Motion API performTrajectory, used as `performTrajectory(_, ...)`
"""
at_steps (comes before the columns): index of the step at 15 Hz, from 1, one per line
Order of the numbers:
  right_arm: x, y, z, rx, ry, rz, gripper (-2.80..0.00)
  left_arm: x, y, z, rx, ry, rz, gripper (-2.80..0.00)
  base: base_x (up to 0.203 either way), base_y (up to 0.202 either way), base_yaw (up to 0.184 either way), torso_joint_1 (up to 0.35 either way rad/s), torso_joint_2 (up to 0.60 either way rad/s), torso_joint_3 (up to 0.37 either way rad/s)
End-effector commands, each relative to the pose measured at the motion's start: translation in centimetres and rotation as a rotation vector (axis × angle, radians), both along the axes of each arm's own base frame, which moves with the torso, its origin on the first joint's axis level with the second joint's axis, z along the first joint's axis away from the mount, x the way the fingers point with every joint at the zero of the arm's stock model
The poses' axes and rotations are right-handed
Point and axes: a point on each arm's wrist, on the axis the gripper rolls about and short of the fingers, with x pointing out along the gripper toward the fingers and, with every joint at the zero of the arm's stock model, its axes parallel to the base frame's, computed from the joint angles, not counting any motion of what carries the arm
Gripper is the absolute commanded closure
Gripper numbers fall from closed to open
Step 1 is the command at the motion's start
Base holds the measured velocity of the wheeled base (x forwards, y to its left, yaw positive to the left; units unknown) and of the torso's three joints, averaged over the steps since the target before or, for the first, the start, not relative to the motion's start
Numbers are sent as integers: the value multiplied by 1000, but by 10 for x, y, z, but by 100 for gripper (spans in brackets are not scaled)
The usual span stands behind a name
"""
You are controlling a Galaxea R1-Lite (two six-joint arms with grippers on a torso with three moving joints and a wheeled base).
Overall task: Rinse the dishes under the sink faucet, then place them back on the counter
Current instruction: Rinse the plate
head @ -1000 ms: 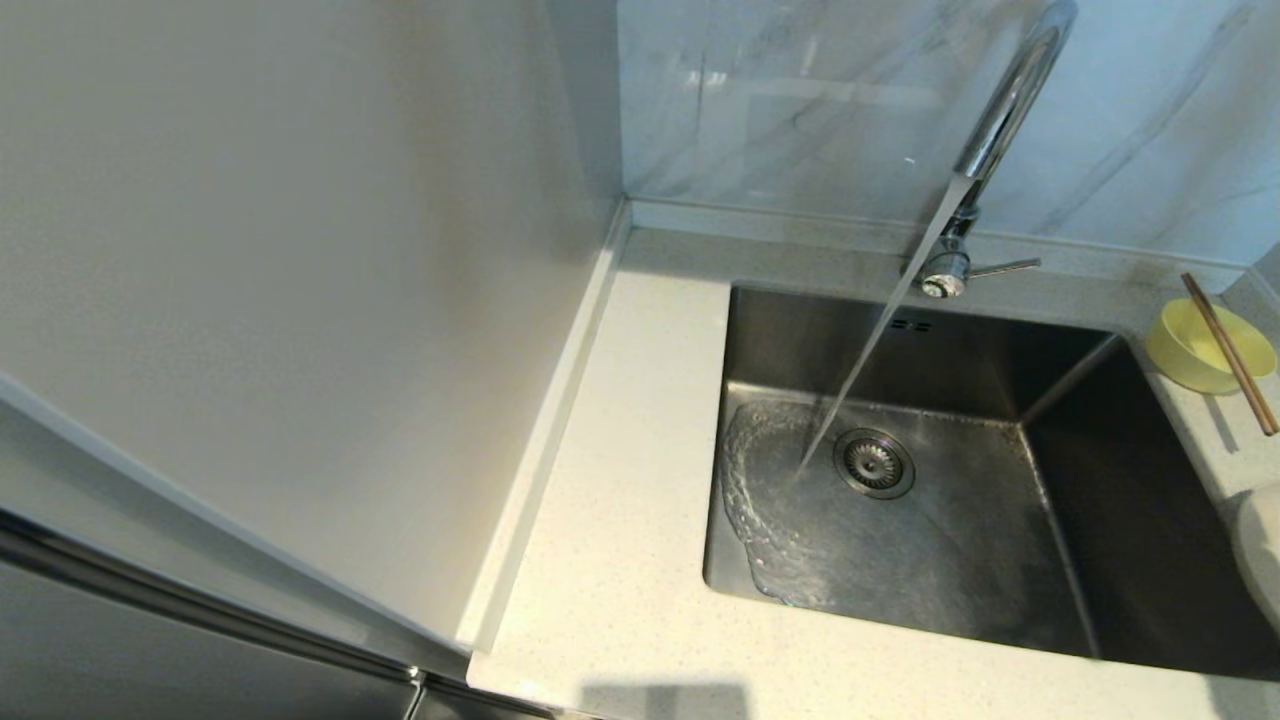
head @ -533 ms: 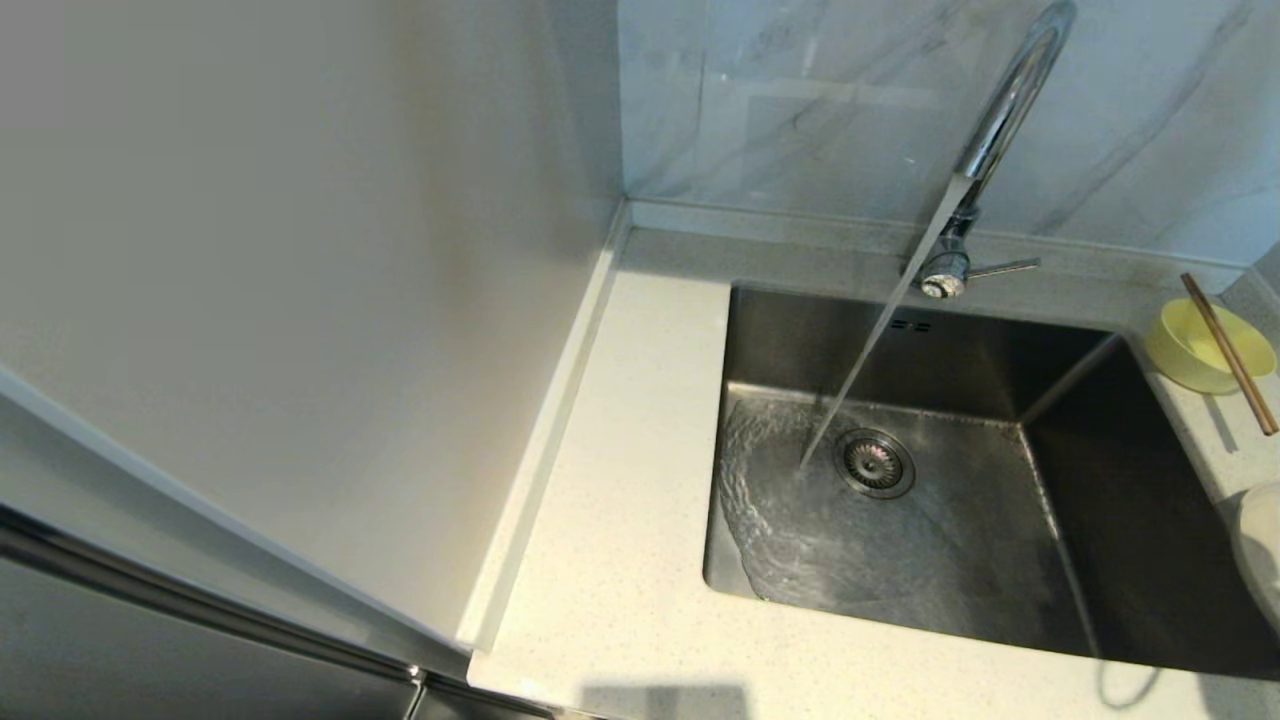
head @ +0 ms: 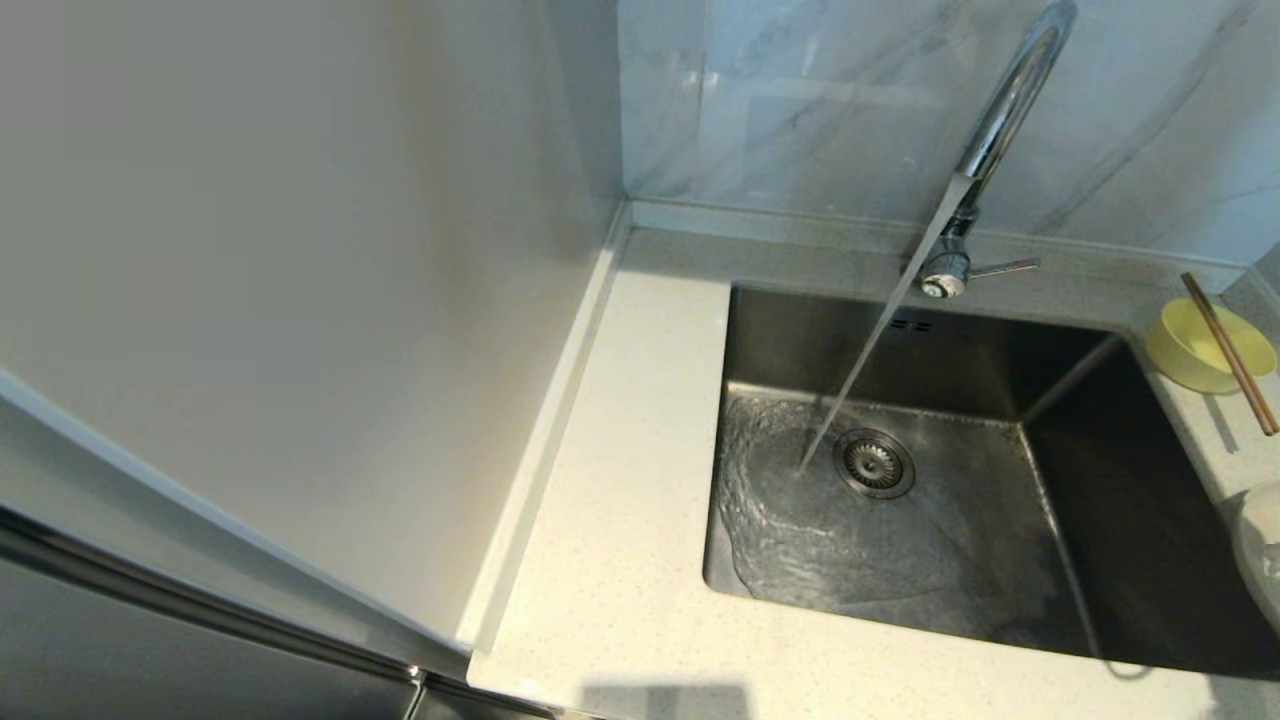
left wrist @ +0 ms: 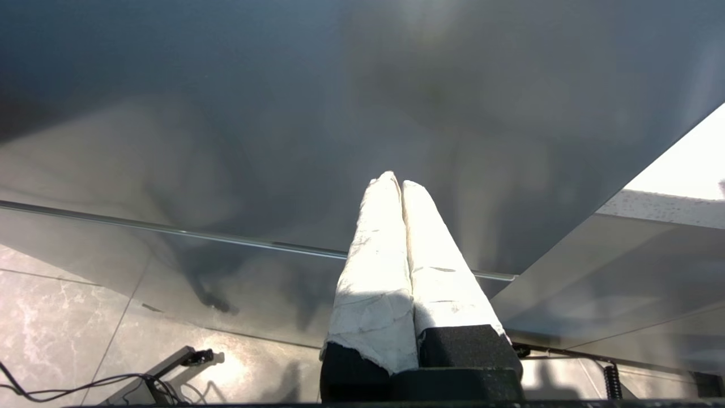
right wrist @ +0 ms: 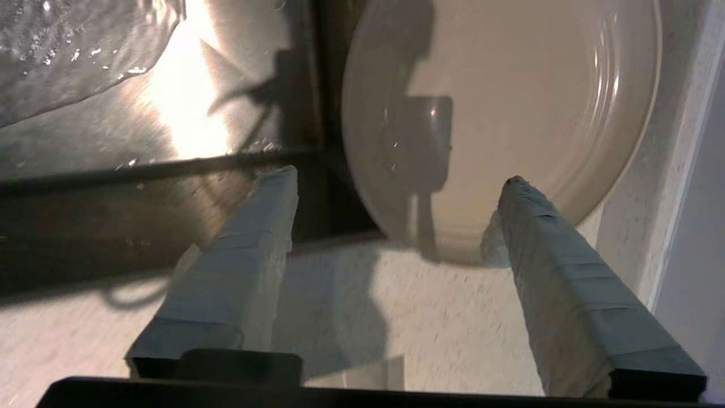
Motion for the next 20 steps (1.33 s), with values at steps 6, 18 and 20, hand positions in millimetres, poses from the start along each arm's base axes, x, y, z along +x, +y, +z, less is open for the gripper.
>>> performTrajectory(6,35,-16,-42,9,60,5,-280,0,0,0,0,0,1,0,0,0,0,0,0,0)
performTrajectory(18,53,-27,-71,-44,103,-39,0,0,0,0,0,0,0,0,0,0,0,0,0,0)
performTrajectory(20,50,-26,-74,-42,118,-34,0,0,0,0,0,0,1,0,0,0,0,0,0,0)
